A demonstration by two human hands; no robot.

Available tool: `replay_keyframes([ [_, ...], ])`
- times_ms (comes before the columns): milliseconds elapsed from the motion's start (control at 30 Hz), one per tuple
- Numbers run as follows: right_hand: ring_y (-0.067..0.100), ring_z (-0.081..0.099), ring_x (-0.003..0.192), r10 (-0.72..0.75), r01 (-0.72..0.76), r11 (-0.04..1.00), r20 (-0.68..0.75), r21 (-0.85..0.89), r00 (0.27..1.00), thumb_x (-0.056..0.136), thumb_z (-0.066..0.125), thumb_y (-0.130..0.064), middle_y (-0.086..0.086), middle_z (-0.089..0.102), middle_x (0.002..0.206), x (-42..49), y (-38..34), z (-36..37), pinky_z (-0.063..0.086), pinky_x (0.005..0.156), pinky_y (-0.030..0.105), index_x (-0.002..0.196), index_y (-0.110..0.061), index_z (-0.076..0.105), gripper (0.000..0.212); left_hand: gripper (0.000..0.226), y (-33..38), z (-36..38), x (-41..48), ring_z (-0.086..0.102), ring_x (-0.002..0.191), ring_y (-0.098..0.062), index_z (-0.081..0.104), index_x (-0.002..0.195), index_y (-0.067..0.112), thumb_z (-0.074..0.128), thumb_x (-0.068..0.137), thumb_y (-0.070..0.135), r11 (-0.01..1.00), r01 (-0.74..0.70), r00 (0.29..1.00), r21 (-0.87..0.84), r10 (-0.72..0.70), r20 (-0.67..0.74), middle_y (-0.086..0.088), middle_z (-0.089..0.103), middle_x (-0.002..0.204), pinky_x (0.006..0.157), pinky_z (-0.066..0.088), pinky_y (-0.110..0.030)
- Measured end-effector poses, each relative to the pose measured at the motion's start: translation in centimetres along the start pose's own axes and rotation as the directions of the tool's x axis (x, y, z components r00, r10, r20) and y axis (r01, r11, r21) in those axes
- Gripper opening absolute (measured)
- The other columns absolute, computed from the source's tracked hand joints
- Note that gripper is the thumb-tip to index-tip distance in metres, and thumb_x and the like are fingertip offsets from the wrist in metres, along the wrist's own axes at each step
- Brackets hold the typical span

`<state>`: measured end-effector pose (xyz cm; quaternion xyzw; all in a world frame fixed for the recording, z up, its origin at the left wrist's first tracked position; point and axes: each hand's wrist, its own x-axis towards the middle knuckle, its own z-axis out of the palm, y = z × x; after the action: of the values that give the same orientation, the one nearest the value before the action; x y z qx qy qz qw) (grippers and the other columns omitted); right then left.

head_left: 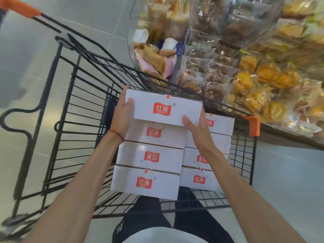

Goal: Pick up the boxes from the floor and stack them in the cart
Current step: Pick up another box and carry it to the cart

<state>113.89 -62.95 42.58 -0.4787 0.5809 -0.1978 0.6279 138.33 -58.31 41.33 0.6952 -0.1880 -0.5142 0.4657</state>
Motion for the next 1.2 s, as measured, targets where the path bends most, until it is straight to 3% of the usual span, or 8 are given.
replay_keyframes([
  [67,-0.006,0.058,0.123,0.030,-0.030,1.000,-0.013,-0.006,0.999,0.101,0.063,-0.039,-0.013,0.055,0.146,0.8,0.5,0.6,0.054,0.087,0.012,0.161,-0.037,0.019,0.074,0.043,-0.3,0.1,1.4,0.062,0.113,-0.011,0.046,0.145,0.034,0.041,0.103,0.025,0.996,0.031,0.999,0.079,-0.029,-0.028,0.004,0.062,0.131,0.096,0.051,-0.029],
  [167,0.011,0.060,0.128,0.092,-0.093,0.995,-0.042,-0.029,0.995,0.099,0.064,-0.046,-0.008,0.054,0.148,2.1,1.3,1.4,0.059,0.095,0.030,0.160,-0.039,0.019,0.076,0.032,-1.2,0.1,2.8,0.062,0.108,-0.014,0.056,0.124,0.046,0.040,0.096,0.040,0.968,0.110,0.994,0.225,-0.101,-0.050,0.007,0.066,0.117,0.104,0.048,-0.043],
  [300,0.021,0.063,0.125,0.187,-0.192,0.979,-0.083,-0.065,0.979,0.099,0.062,-0.048,-0.004,0.052,0.150,3.0,2.2,2.6,0.058,0.099,0.048,0.157,-0.036,0.020,0.073,0.040,-2.5,-0.1,3.6,0.062,0.114,-0.023,0.049,0.132,0.044,0.040,0.094,0.049,0.927,0.169,0.986,0.334,-0.160,-0.055,0.006,0.066,0.120,0.105,0.046,-0.054],
  [567,0.012,0.069,0.107,0.219,-0.229,0.972,-0.159,-0.048,0.963,0.101,0.060,-0.042,-0.005,0.059,0.141,2.7,2.6,4.0,0.062,0.073,0.023,0.156,-0.032,0.029,0.063,0.035,-2.3,0.2,3.1,0.062,0.110,-0.021,0.055,0.135,0.025,0.046,0.102,0.034,0.932,0.193,0.977,0.305,-0.152,-0.152,-0.001,0.064,0.120,0.102,0.051,-0.049],
  [700,0.014,0.066,0.115,0.243,-0.251,0.968,-0.181,-0.023,0.953,0.106,0.055,-0.033,-0.005,0.061,0.137,0.9,2.5,3.7,0.062,0.089,0.034,0.148,-0.028,0.044,0.044,0.044,-2.2,1.1,1.1,0.056,0.118,-0.020,0.047,0.141,0.021,0.056,0.098,0.019,0.927,0.186,0.970,0.325,-0.121,-0.209,-0.004,0.056,0.133,0.103,0.049,-0.042],
  [833,0.004,0.062,0.106,0.212,-0.202,0.977,-0.272,0.065,0.939,0.106,0.054,-0.024,-0.019,0.062,0.113,-2.4,2.2,2.5,0.054,0.074,0.011,0.126,-0.024,0.060,0.021,0.060,-1.8,2.8,-3.1,0.044,0.135,-0.022,0.039,0.145,0.014,0.065,0.092,0.010,0.938,0.080,0.961,0.336,0.016,-0.275,-0.008,0.037,0.150,0.109,0.044,-0.039],
  [967,0.014,0.061,0.120,0.215,-0.167,0.971,-0.332,0.169,0.918,0.104,0.058,-0.020,-0.007,0.066,0.125,-6.1,3.0,0.8,0.053,0.103,0.032,0.125,-0.023,0.066,0.023,0.056,-0.7,5.3,-7.4,0.034,0.143,-0.020,0.039,0.148,0.021,0.061,0.097,0.013,0.948,0.021,0.986,0.317,0.033,-0.163,-0.003,0.032,0.156,0.119,0.034,-0.042],
  [1200,0.020,0.070,0.110,0.264,-0.111,0.917,-0.372,0.384,0.890,0.101,0.060,-0.007,0.002,0.073,0.117,-14.7,4.3,-3.0,0.054,0.098,0.031,0.122,-0.018,0.068,0.025,0.046,-1.4,9.3,-14.7,0.044,0.133,-0.016,0.047,0.142,0.024,0.059,0.099,0.016,0.942,-0.070,0.997,0.327,0.055,0.056,0.007,0.040,0.143,0.112,0.041,-0.035],
])
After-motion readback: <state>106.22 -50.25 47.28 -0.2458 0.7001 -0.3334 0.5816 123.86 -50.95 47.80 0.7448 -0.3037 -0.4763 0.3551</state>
